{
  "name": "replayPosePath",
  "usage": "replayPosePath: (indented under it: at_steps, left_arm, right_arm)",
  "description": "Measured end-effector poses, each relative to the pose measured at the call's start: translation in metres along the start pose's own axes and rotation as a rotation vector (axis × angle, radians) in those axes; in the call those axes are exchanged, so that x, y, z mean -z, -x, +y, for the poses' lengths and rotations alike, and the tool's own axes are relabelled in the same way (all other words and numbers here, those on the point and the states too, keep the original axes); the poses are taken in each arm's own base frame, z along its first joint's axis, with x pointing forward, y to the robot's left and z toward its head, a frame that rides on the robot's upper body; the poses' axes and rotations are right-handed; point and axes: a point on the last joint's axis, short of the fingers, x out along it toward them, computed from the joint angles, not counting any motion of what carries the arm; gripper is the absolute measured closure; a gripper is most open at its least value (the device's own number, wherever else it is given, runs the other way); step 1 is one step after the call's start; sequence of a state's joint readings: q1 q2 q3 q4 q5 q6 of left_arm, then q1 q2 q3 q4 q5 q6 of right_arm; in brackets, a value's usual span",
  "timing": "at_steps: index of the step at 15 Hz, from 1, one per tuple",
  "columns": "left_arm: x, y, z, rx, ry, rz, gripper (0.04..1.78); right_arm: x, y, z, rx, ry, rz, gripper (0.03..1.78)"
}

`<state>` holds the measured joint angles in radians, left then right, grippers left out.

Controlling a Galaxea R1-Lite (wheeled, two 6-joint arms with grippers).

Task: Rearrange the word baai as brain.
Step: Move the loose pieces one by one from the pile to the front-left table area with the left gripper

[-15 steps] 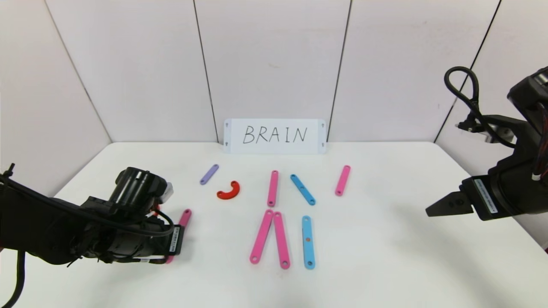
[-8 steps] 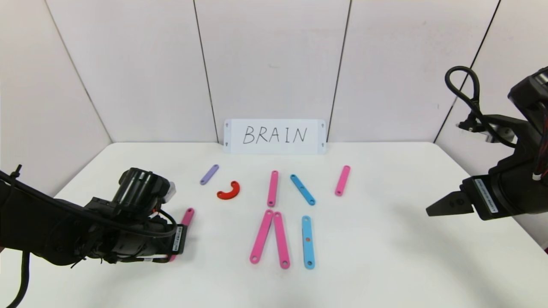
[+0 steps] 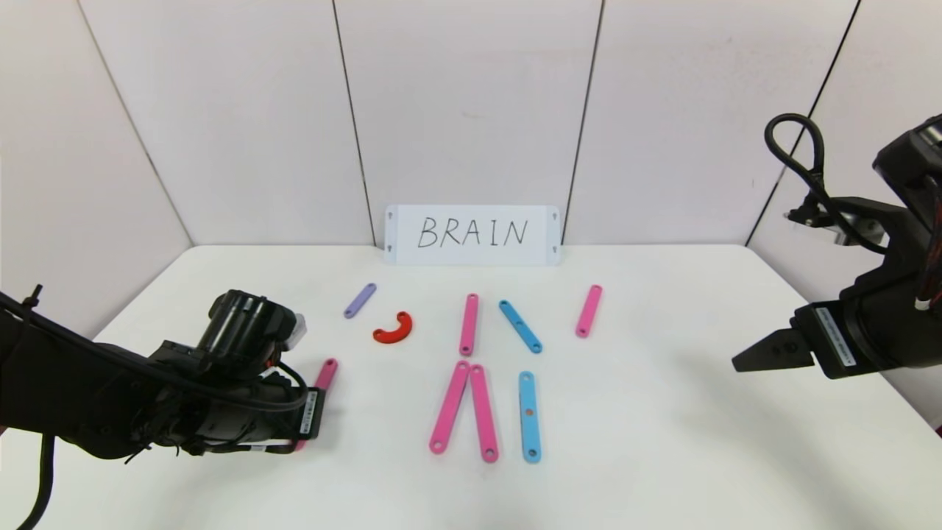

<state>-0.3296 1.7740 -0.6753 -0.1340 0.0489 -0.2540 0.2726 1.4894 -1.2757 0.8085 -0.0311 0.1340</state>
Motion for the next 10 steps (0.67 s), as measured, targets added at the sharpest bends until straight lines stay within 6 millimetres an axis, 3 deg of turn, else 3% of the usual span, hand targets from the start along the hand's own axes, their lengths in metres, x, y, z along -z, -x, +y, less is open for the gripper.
replayPosePath:
  at_steps: [6,10]
  left_arm:
    - [0.001,-0.0017,-0.0006,-0.003,-0.005,0.008,1.47]
    - [0.001,-0.0013,-0.0009,-0.001,-0.005,0.006,1.01]
  right_arm:
    - [0.0002,0.0003,0.0,0.0,0.0,0.0,0.1]
    - [0.0003,0.0002,0.0,-0.001,0.0,0.0,0.1]
